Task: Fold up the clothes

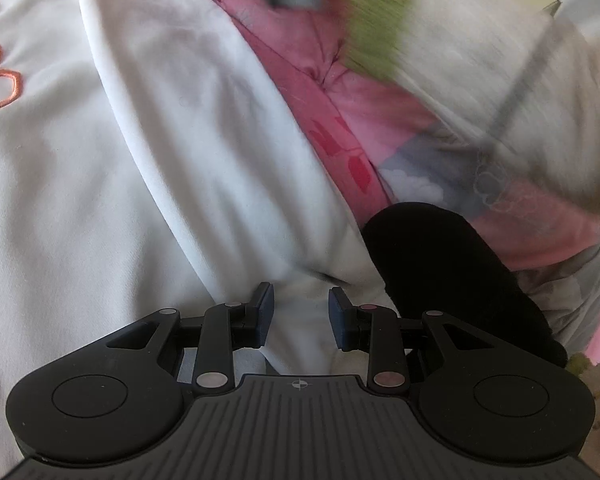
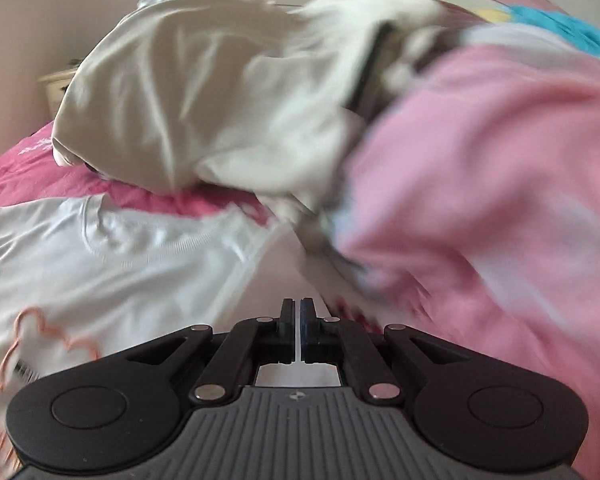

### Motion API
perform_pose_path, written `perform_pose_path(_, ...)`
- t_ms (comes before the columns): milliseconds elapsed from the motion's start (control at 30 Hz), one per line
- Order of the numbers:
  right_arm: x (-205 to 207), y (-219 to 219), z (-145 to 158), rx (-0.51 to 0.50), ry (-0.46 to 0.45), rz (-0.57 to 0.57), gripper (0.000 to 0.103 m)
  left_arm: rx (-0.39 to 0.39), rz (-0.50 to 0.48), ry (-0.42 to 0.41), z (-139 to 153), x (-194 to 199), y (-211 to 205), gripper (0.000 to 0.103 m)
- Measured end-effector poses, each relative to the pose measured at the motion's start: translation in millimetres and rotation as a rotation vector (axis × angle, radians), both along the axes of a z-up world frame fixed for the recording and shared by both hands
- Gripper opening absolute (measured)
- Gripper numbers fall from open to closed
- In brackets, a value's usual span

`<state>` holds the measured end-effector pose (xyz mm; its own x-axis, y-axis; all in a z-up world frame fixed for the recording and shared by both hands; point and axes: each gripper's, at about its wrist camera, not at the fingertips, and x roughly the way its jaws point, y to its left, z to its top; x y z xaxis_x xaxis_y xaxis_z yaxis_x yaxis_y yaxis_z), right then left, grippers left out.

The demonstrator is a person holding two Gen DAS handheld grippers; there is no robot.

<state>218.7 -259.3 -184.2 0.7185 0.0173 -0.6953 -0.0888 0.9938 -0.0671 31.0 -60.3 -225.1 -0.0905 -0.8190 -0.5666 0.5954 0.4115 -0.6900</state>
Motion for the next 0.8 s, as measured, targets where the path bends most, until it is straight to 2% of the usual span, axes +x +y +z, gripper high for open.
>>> perform_pose_path(167,60.7,7.6,-24.7,0.055,0.054,-0.008,0.004,0.005,-0.007,-0.025,1.2,-4.7,-6.5,0.03)
perform_pose_path(267,73.6,16.7,-33.1,0.049,0.035,0.041,0.004,0.001,-0.008,-0.015,0.2,-4.1,-10.0,0.03)
perform_pose_path(333,78.3,21.2,-41.9,0.016,0.064,0.066,0.006,-0.002,-0.008,-0.01,-0.6,-2.4,-8.1,0.03)
perform_pose_path(433,74.9,20.0,-32.7,0.006,0.045,0.068,0.007,-0.008,-0.009,-0.005,-1.9,-2.7,-7.8,0.03)
perform_pose_path(500,69.9,13.8,-13.6,0.039,-0.015,0.054,0.016,-0.014,-0.009,0.0,-2.1,-2.9,-7.8,0.03)
perform_pose_path(533,69.8,12.4,-6.2,0.034,-0.035,0.055,0.026,-0.016,-0.009,0.003,-2.2,-2.6,-7.4,0.03)
perform_pose_path(600,73.7,11.6,2.5,0.005,-0.046,0.073,0.029,-0.021,-0.011,0.01,-2.7,-1.0,-5.5,0.03)
perform_pose_path(800,108.2,29.7,-11.4,-0.161,0.111,0.27,0.029,-0.027,-0.012,0.014,-2.8,0.1,-3.3,0.03)
